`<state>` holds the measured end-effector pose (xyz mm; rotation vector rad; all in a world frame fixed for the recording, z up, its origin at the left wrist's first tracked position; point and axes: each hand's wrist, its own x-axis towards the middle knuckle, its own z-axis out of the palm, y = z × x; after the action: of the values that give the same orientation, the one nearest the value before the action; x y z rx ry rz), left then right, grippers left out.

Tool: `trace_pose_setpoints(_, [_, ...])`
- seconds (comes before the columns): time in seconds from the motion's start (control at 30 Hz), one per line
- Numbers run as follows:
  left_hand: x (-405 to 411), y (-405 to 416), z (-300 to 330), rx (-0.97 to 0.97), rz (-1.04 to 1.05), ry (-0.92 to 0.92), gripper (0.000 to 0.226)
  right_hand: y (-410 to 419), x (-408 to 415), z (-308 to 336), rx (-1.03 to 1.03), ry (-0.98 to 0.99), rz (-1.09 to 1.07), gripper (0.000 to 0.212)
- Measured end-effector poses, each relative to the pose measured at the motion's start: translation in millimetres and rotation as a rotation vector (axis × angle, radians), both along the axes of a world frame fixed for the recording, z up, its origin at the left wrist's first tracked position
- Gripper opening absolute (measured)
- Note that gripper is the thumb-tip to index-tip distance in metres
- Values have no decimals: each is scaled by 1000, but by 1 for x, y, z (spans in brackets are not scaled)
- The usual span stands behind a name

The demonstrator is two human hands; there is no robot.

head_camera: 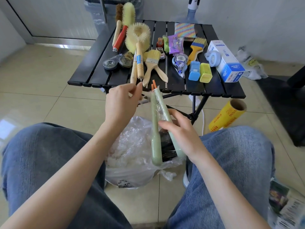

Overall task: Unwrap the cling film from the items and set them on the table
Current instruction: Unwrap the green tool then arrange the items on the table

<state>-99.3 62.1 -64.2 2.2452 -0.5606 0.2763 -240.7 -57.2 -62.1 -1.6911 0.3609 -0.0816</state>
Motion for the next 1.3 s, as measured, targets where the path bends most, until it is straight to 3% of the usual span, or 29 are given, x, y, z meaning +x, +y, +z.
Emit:
trace_pose_setpoints(0.07, [-10, -1, 4, -87, -79, 229, 23, -2, -1, 0, 56, -23, -21, 18])
trace_pose_setpoints(0.2, [-31, -1, 7, -297, -168, 802, 66, -2, -2, -2, 129, -49, -65, 18])
trace_pose_setpoints(0.3, [-47, -1, 2, -314, -288, 993, 47, -1, -1, -2, 154, -58, -77, 20])
trace_pose_setpoints(0.4, [-55, -5, -4, -435, -217, 874, 34, -1, 1, -2, 179, -63, -82, 21])
trace_pose_setpoints(0.57, [-57, -12, -8, -424, -52, 619, 33, -1, 4, 2, 210, -93, -74, 21])
trace_pose_setpoints(0.8, [-50, -20, 6, -591, -88, 840, 31, -8, 11, -4, 177, -5, -121, 20])
trace_pose_setpoints(1.0, [-54, -20, 5, -584, -38, 619, 31, -4, 12, -2, 208, 165, -19, 43])
trace_pose_setpoints(1.13, [-61, -24, 4, -617, -30, 642, 31, 3, 15, -1, 245, 161, 12, 49])
trace_pose_setpoints(1.3, [-63, -25, 5, -649, -60, 731, 29, 11, 24, -8, 189, 115, -167, 46])
